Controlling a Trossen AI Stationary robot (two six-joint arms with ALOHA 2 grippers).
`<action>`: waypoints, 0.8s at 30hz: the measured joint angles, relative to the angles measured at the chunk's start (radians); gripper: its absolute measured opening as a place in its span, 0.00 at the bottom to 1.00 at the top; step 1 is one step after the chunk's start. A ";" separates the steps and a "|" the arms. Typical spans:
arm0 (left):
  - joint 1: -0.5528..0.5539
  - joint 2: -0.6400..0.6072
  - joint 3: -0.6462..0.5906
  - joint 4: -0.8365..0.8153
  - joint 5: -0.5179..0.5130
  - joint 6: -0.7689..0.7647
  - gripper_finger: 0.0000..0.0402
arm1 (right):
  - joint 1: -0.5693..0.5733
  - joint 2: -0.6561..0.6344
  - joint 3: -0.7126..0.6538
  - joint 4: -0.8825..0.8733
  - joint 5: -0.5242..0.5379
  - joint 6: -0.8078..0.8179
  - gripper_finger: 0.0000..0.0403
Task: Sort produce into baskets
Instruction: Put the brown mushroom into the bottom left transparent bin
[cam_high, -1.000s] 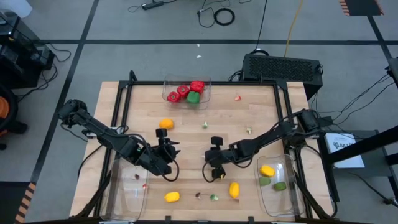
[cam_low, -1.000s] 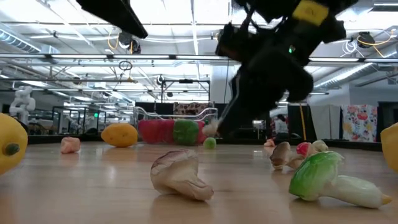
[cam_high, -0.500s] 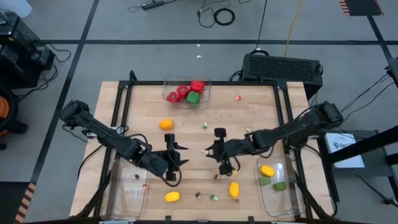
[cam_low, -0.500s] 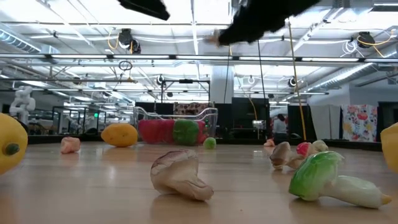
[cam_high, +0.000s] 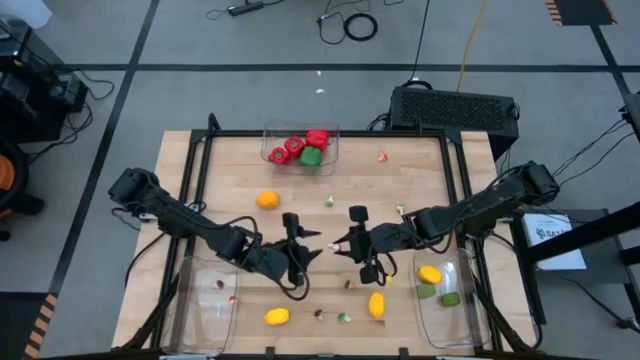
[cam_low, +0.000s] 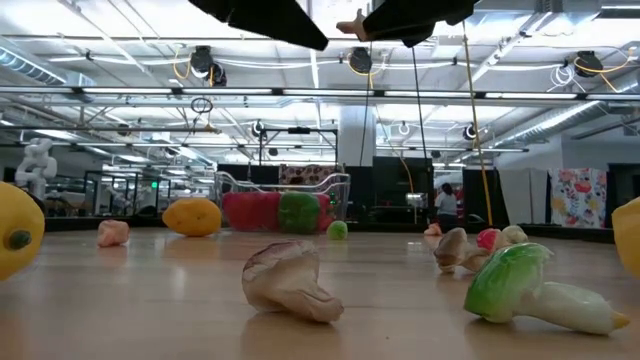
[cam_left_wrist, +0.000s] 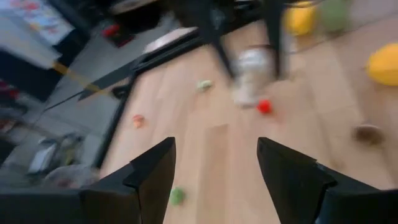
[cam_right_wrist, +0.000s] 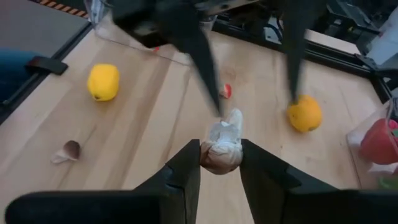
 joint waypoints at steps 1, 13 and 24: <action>0.002 0.007 0.000 0.016 0.030 0.009 0.58 | 0.000 0.000 0.000 0.000 0.000 0.000 0.25; 0.019 0.080 0.000 0.171 -0.025 0.119 0.58 | -0.002 0.000 0.000 0.000 0.000 0.000 0.25; 0.000 0.080 0.000 0.234 -0.028 0.201 0.58 | -0.002 0.000 0.000 0.000 0.000 0.003 0.25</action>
